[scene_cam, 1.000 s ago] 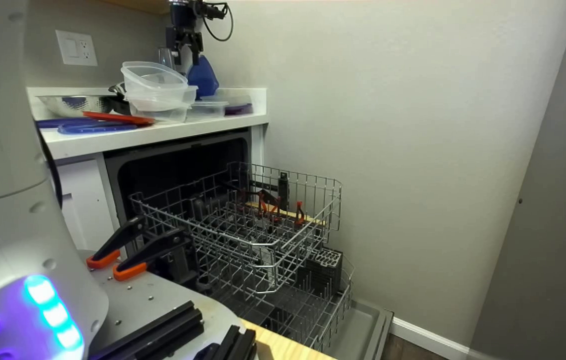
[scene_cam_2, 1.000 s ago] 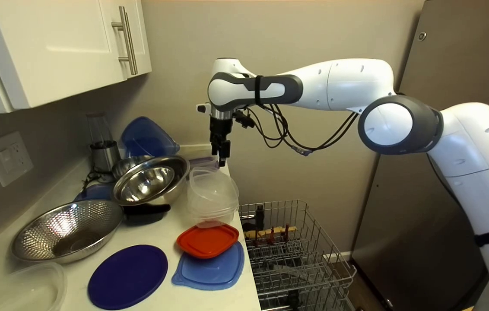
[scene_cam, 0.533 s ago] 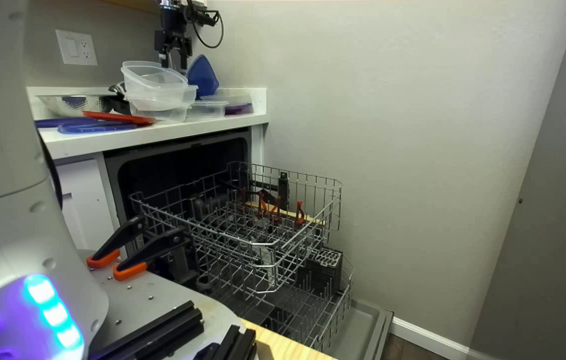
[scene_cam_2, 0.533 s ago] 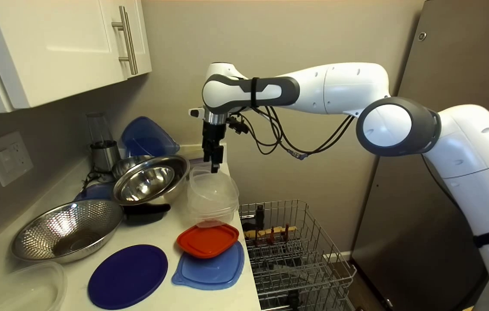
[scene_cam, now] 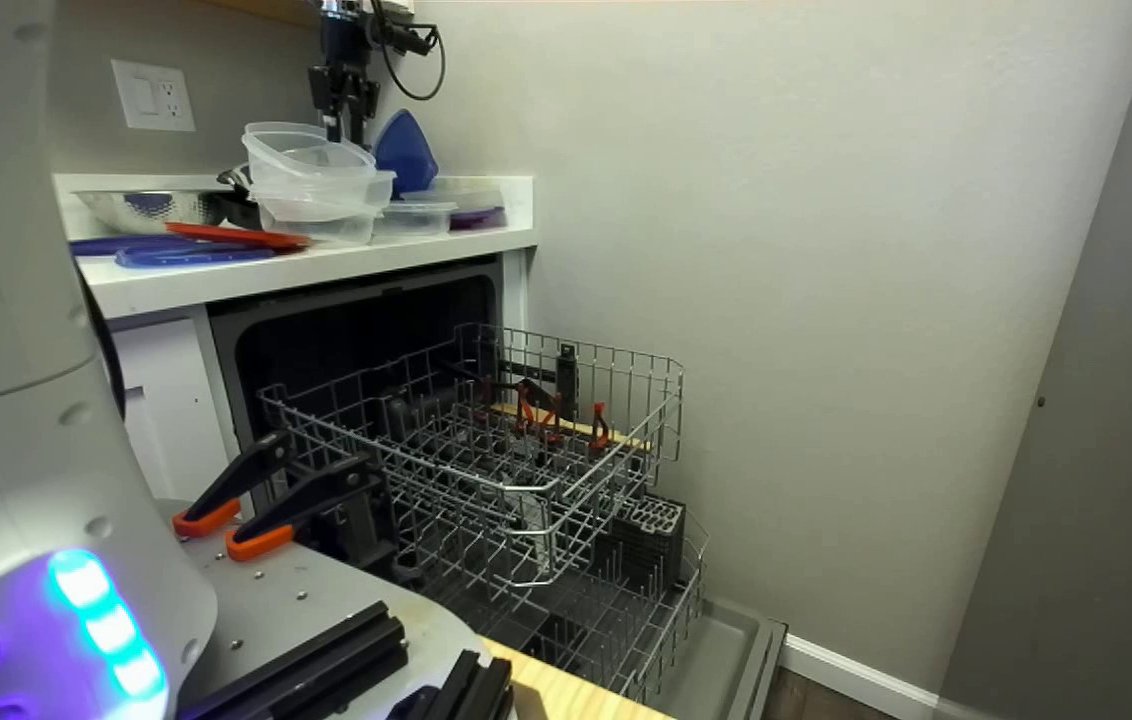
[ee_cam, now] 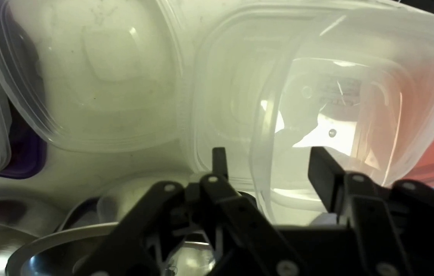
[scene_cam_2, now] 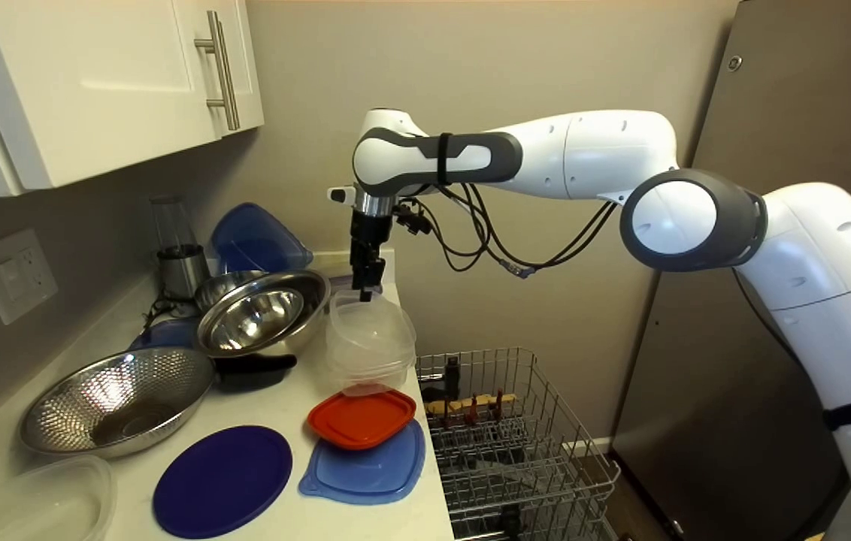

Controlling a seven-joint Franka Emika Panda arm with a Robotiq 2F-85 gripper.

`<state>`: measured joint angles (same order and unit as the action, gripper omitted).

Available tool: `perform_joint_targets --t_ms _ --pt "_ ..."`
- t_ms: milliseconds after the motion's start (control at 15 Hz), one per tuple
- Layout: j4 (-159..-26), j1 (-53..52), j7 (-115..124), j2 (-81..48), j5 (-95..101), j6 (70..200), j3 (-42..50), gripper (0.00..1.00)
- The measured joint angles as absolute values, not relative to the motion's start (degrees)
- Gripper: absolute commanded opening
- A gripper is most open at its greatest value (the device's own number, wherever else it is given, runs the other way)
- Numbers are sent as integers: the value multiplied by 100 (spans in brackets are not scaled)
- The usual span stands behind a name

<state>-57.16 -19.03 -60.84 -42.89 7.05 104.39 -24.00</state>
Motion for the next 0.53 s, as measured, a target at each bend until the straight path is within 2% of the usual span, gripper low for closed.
perform_joint_targets --t_ms 133,200,400,533 --pt "-5716 -1876 -6089 -4302 668 10541 -2433 8" --pt "-5716 -1864 -6089 -4316 631 10611 -2452 5" --pt "-5717 -1853 -6089 -4373 569 10679 -2492 0" --pt "-5716 -1853 -6089 -4405 564 10695 -2515 4"
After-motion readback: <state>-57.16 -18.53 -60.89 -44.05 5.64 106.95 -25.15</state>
